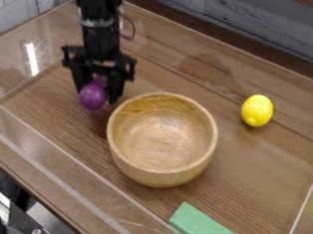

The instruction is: Remove the purple eggplant from inside the brown bowl and put it on the table

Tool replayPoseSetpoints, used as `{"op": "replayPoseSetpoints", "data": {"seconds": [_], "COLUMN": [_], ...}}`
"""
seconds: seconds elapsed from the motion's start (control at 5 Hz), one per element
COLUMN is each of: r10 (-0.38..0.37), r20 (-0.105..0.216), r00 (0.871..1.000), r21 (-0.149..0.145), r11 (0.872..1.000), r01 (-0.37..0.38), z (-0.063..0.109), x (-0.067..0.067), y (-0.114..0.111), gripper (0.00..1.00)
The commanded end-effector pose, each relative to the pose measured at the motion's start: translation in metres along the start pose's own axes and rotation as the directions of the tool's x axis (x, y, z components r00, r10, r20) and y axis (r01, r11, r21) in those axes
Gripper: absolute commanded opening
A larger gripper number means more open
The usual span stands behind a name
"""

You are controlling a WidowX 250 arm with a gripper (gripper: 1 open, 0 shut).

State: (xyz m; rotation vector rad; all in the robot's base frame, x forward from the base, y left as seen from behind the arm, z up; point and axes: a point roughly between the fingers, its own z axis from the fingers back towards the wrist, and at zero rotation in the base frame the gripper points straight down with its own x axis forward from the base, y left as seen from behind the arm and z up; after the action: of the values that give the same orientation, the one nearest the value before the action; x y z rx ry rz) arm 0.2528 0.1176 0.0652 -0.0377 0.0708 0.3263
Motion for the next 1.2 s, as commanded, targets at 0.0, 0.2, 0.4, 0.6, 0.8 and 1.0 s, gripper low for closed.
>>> {"op": "replayPoseSetpoints", "data": {"seconds": [0.0,0.2,0.4,0.6,0.8,1.0], "r10": [-0.007,-0.008,0.001,0.006,0.009,0.013], "r20": [0.085,0.073,0.059,0.048,0.040,0.041], "r00": [0.996,0.997,0.998,0.999,0.999,0.999], "r21": [-0.003,0.002,0.004,0.005,0.004,-0.002], "r11": [1.000,1.000,1.000,1.000,1.000,1.000], "r01": [0.007,0.008,-0.001,-0.007,-0.009,-0.012], "z": [0.027,0.013,0.002,-0.009,-0.013,-0.010], "x": [0.005,0.009,0.008,0.006,0.005,0.005], "y": [0.001,0.002,0.005,0.007,0.008,0.005], "gripper": [0.00,0.00,0.00,0.00,1.00,1.00]}}
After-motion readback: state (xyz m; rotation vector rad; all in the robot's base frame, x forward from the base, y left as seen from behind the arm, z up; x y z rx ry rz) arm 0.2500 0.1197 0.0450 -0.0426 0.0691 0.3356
